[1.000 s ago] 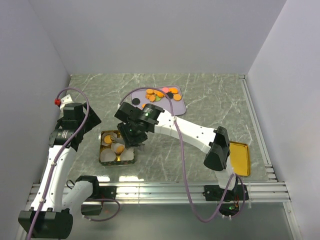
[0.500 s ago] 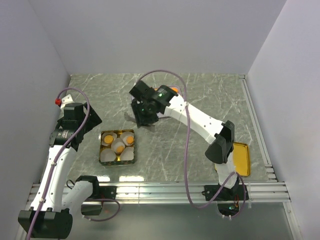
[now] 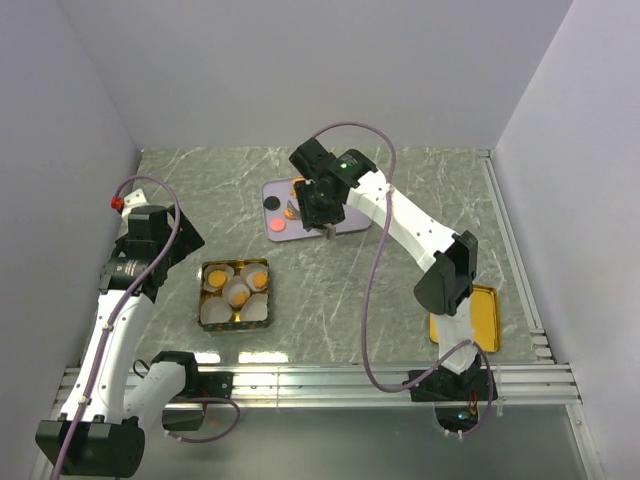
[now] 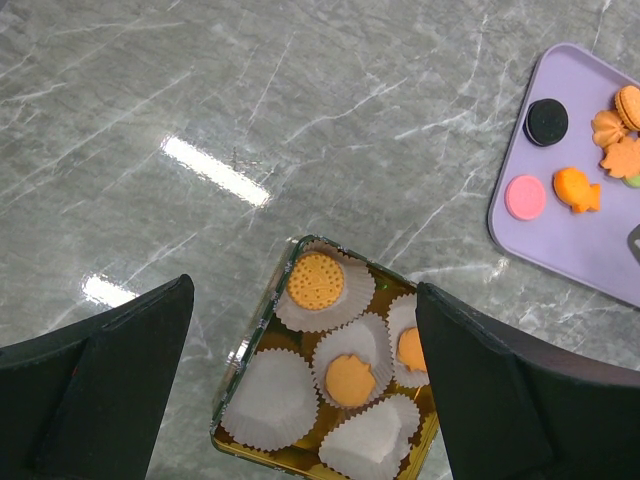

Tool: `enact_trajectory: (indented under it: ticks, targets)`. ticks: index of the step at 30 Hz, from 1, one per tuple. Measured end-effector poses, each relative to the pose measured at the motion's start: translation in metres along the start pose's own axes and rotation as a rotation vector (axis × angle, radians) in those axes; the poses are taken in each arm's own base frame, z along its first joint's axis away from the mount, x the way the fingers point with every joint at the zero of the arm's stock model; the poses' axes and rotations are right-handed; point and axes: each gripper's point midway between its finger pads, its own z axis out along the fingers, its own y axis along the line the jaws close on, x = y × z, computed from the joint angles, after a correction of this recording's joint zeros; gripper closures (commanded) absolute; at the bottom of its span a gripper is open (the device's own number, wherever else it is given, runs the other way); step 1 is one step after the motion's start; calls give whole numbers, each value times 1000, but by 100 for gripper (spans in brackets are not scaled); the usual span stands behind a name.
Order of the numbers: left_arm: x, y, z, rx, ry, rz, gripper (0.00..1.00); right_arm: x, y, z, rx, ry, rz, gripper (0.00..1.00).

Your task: Pack the cookies

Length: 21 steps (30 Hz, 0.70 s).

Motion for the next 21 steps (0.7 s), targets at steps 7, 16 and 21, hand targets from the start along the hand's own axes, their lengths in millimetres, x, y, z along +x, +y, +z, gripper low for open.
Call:
enact_trajectory:
  ticks: [7,16,21]
  targets:
    - [0,0,0,0,1,0,2,-10,-35,33,96,42,24,44]
    - [1,0,2,-5,8,3,2,-33,-55,55,133,34,75,42]
    - [3,0,4,-10,16,6,3,-44,-61,58,130,14,102,41]
